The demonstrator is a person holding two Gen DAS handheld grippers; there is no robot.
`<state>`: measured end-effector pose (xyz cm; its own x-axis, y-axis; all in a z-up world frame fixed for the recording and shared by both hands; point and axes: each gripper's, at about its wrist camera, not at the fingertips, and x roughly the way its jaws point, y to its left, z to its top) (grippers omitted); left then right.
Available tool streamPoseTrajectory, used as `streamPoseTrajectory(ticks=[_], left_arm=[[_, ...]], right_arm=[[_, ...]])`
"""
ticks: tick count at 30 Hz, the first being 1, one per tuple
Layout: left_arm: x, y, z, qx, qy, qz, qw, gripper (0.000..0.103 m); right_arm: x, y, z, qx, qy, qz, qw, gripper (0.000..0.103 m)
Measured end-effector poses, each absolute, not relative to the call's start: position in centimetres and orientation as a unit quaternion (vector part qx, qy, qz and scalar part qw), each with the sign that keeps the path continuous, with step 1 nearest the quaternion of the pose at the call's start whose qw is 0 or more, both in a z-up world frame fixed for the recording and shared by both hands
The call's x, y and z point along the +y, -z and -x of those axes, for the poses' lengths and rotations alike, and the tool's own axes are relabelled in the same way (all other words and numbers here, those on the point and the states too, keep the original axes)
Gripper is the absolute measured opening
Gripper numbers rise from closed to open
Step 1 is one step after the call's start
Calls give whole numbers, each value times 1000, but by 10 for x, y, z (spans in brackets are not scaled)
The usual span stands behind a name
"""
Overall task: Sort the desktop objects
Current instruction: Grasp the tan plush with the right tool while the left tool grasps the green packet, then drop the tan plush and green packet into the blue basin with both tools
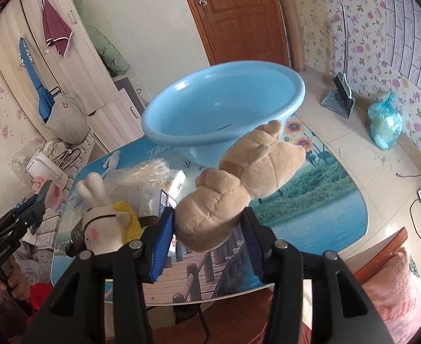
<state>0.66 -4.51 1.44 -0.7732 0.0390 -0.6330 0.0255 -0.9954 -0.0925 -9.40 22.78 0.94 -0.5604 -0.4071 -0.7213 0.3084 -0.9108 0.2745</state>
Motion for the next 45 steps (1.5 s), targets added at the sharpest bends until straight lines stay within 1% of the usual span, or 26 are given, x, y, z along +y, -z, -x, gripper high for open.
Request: streamPoseTrajectory(ticks=[6,15,24,31,40,42,44,45], left_arm=[[-36,-29,11,-51,-943,327,21,44],[-8,-51,59,-38,-945,319,58,44],[22,-49,129,-21,-932,348,100,44],[45,-36,179,13,-918,377,120,44],[50,-14,207,12,-907,404,122,45],[50,-10,206,14,-904,410,123,47],[50,-10,205,13,-904,410,123,53],[50,-11,204,13,-905,407,124,58]], right_arm=[[220,-40,89,-53,897,-372,233,46],[210,-56,114,-61,902,-339,262,46],[203,-40,161,-53,894,-357,267,46],[206,-24,191,-49,892,-369,257,46],[205,-10,207,-44,887,-383,253,47],[204,-6,208,-44,886,-386,253,48],[204,-5,209,-48,886,-387,250,49],[204,-4,209,-49,887,-386,248,49]])
